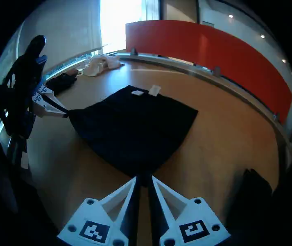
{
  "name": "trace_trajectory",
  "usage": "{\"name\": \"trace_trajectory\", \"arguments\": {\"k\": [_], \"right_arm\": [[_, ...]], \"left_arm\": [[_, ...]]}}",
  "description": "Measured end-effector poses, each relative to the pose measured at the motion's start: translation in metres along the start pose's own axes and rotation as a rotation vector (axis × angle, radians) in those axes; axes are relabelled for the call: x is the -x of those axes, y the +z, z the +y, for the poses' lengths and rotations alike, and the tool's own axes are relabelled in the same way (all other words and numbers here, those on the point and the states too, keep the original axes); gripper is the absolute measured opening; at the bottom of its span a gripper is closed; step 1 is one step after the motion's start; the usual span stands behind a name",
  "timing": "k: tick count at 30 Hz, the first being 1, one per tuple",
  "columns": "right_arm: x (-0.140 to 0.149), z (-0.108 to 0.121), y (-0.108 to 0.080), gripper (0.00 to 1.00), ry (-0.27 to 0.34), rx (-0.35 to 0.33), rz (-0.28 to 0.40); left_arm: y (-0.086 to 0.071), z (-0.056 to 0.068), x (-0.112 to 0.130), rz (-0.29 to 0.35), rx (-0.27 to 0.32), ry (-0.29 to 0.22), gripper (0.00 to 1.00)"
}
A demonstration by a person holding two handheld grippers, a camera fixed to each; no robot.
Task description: Fold towel
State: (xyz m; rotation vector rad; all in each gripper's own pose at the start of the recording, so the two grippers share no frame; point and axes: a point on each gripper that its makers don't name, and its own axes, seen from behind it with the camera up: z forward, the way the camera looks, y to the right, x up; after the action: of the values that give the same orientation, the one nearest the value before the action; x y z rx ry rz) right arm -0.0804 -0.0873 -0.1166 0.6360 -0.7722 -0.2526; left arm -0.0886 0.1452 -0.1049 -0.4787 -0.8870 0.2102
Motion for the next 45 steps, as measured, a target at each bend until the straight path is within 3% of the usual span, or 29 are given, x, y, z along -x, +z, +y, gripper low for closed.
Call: {"name": "trace_trajectory", "arguments": {"k": [19, 26, 33, 45], "right_arm": [[-0.038, -0.015, -0.061, 0.12, -0.032, -0.031, 0.022], [-0.04, -0.019, -0.077, 0.12, -0.031, -0.036, 0.012], [-0.037, -0.02, -0.076, 0.12, -0.022, -0.036, 0.001], [-0.055, 0.002, -0.054, 0.12, -0.022, -0.017, -0.001]], "left_arm": [[-0.065, 0.014, -0.022, -0.023, 0.019, -0.013, 0.1], [-0.081, 0.021, -0.019, -0.037, 0.031, -0.024, 0.1], [-0.081, 0.02, -0.021, -0.037, 0.026, -0.027, 0.1], [-0.062, -0.007, -0.056, 0.002, -0.005, -0.005, 0.09]]}}
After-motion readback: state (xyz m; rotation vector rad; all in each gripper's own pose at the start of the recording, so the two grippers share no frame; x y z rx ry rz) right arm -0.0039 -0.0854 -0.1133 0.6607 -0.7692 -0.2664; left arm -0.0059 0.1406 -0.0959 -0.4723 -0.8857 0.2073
